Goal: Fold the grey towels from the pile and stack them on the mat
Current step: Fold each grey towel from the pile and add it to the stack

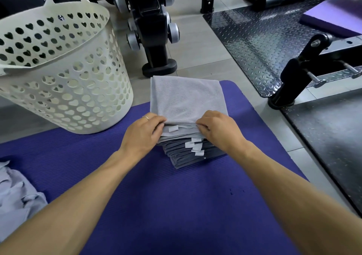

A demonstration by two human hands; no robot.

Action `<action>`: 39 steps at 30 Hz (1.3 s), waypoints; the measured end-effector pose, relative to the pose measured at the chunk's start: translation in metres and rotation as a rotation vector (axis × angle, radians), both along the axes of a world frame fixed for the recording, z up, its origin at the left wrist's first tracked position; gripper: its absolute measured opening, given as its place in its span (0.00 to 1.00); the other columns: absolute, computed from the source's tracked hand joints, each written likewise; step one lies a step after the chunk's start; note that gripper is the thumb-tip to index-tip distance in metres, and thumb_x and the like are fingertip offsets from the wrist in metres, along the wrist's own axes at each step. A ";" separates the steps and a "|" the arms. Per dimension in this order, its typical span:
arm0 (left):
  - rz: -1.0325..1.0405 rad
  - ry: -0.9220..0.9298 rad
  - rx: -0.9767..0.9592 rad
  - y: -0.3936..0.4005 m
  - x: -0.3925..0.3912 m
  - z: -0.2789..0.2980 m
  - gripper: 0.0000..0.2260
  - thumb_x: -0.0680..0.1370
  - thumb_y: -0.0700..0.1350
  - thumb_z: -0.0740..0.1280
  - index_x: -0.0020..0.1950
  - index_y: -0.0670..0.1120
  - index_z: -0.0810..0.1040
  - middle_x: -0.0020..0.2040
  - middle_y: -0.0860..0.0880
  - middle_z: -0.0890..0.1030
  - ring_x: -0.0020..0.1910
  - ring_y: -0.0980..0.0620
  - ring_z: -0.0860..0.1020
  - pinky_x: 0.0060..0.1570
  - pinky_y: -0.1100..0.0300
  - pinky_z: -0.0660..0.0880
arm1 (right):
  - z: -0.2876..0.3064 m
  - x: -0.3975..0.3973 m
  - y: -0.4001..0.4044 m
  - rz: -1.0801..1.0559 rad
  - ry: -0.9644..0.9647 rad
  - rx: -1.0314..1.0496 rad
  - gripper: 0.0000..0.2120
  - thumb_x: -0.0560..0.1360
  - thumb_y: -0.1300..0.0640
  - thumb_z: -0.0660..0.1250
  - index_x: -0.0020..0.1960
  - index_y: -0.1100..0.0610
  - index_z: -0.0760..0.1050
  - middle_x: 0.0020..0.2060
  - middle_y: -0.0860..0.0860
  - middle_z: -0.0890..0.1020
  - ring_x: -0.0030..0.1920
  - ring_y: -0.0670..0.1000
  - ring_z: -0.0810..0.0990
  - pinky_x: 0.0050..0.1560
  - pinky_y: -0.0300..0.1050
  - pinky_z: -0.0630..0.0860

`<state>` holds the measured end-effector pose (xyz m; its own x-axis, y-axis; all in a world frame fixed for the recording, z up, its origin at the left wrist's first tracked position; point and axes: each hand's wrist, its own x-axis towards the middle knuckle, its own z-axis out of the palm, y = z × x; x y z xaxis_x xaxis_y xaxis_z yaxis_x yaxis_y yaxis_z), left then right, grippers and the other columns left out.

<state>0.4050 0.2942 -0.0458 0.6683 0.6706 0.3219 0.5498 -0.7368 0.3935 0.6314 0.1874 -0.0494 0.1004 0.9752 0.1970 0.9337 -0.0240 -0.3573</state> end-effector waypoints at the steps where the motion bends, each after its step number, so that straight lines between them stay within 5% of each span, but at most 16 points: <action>1: -0.040 0.033 0.073 0.004 -0.001 0.000 0.10 0.80 0.44 0.64 0.58 0.44 0.81 0.50 0.49 0.82 0.44 0.47 0.81 0.43 0.53 0.78 | -0.001 0.000 0.001 0.008 -0.021 0.010 0.11 0.80 0.57 0.63 0.43 0.58 0.80 0.41 0.51 0.79 0.42 0.55 0.77 0.35 0.45 0.68; 9: -0.221 0.305 0.302 0.020 -0.008 -0.003 0.12 0.78 0.44 0.58 0.47 0.42 0.80 0.36 0.47 0.82 0.33 0.44 0.80 0.31 0.51 0.75 | -0.001 -0.001 -0.009 0.055 0.014 0.142 0.06 0.79 0.59 0.64 0.47 0.59 0.79 0.41 0.50 0.78 0.40 0.53 0.75 0.35 0.42 0.66; 15: -0.167 0.258 0.255 0.010 -0.010 -0.007 0.12 0.79 0.50 0.61 0.47 0.45 0.81 0.38 0.49 0.80 0.34 0.46 0.78 0.32 0.52 0.76 | -0.008 0.000 -0.017 0.048 0.030 0.142 0.06 0.80 0.58 0.65 0.50 0.57 0.80 0.44 0.50 0.79 0.43 0.54 0.77 0.34 0.47 0.74; 23: 0.026 0.160 0.286 -0.001 0.003 0.000 0.11 0.79 0.45 0.60 0.42 0.42 0.79 0.36 0.46 0.77 0.33 0.45 0.75 0.28 0.51 0.74 | -0.006 0.001 -0.018 -0.006 0.047 0.120 0.09 0.78 0.58 0.68 0.57 0.56 0.80 0.47 0.50 0.79 0.47 0.53 0.78 0.37 0.44 0.73; 31: -0.029 0.232 0.379 0.000 -0.018 -0.017 0.12 0.79 0.45 0.59 0.46 0.41 0.81 0.39 0.45 0.78 0.35 0.44 0.76 0.32 0.51 0.73 | -0.008 0.004 -0.011 -0.010 -0.011 0.124 0.08 0.78 0.60 0.64 0.45 0.58 0.81 0.40 0.51 0.80 0.40 0.55 0.77 0.36 0.48 0.75; 36: -0.025 0.158 0.191 0.001 -0.009 -0.009 0.12 0.78 0.48 0.62 0.47 0.44 0.83 0.47 0.49 0.79 0.43 0.45 0.77 0.42 0.50 0.75 | -0.013 0.007 -0.014 0.016 -0.040 0.089 0.05 0.74 0.62 0.68 0.49 0.59 0.80 0.42 0.52 0.80 0.41 0.56 0.77 0.37 0.47 0.74; 39: 0.213 0.006 -0.102 0.001 0.007 -0.001 0.09 0.79 0.50 0.66 0.53 0.46 0.81 0.57 0.50 0.76 0.52 0.52 0.74 0.52 0.57 0.72 | -0.016 0.014 -0.008 0.004 -0.099 0.027 0.06 0.75 0.64 0.65 0.46 0.60 0.80 0.39 0.53 0.78 0.39 0.57 0.76 0.39 0.51 0.75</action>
